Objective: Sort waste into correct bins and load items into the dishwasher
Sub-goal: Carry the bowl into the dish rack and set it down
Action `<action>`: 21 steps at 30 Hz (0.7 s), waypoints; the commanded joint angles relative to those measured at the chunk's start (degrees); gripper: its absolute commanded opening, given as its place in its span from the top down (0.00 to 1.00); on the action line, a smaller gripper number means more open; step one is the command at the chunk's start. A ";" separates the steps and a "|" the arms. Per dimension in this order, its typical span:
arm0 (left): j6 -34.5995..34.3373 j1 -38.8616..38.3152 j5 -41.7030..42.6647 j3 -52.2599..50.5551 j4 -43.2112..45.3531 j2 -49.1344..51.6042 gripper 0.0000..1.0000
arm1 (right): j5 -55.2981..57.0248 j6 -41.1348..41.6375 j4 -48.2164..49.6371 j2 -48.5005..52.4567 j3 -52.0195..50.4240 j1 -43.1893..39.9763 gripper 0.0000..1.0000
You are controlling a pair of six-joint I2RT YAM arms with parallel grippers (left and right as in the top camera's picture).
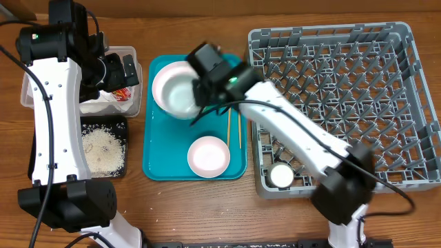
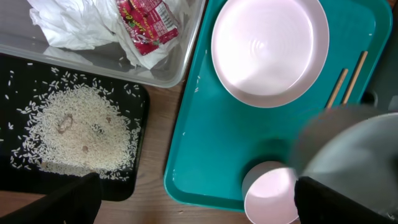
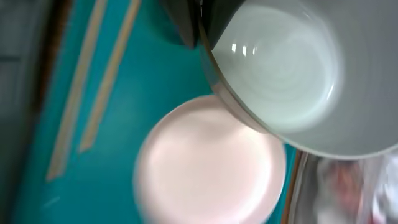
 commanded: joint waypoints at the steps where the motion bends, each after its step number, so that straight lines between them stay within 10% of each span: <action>1: 0.22 -0.02 0.02 0.70 0.11 -0.98 0.00 | 20.68 -0.98 -1.84 -4.57 2.21 -2.75 0.96; 6: 0.22 -0.02 0.02 0.70 0.11 -0.98 0.00 | 47.23 -1.57 0.15 -4.22 0.83 -8.52 0.96; 21: 0.22 -0.02 0.02 0.70 0.09 -0.98 0.00 | 66.14 -38.36 24.37 6.21 0.79 -16.50 0.96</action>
